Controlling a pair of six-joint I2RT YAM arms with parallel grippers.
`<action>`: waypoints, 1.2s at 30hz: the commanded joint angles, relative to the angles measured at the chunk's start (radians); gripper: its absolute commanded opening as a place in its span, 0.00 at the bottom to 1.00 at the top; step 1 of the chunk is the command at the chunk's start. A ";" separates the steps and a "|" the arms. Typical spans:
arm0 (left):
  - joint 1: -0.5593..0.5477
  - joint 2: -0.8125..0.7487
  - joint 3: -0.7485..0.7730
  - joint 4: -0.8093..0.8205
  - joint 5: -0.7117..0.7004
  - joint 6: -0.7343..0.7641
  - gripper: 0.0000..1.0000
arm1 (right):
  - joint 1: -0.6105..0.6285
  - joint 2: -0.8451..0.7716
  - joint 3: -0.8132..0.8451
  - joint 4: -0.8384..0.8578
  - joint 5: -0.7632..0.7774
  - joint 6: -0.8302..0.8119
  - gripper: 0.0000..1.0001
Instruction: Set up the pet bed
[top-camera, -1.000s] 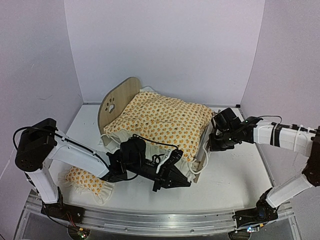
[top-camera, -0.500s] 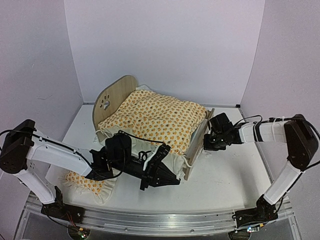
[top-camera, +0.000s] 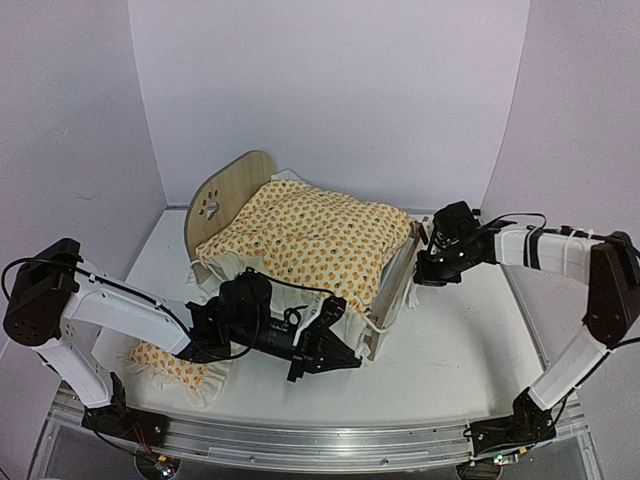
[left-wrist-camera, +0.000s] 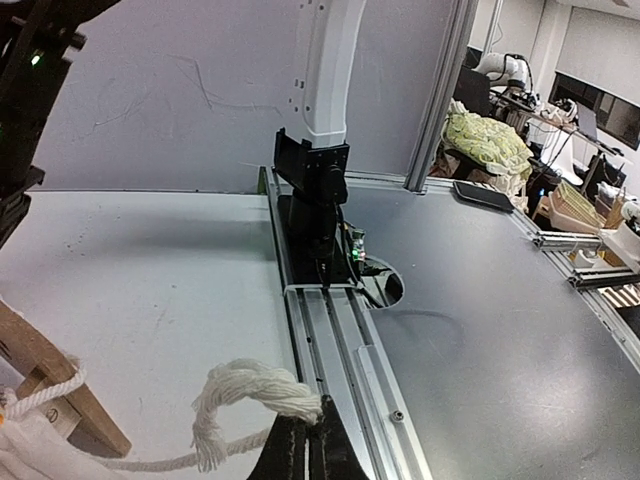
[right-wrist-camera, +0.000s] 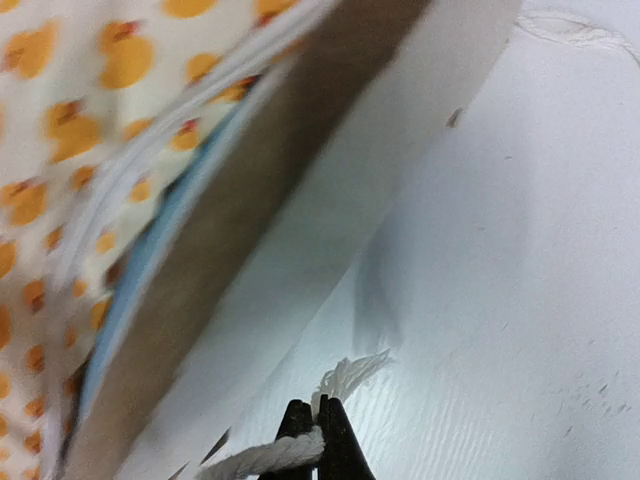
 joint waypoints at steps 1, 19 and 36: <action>0.022 -0.023 0.030 0.034 -0.013 0.053 0.00 | 0.030 -0.194 0.013 -0.141 -0.368 -0.037 0.00; 0.042 -0.084 -0.014 0.035 -0.164 0.055 0.00 | 0.260 -0.233 -0.013 -0.471 -0.590 -0.053 0.00; 0.043 -0.080 -0.007 0.035 -0.168 0.043 0.00 | 0.497 -0.219 -0.224 0.130 -0.571 0.296 0.39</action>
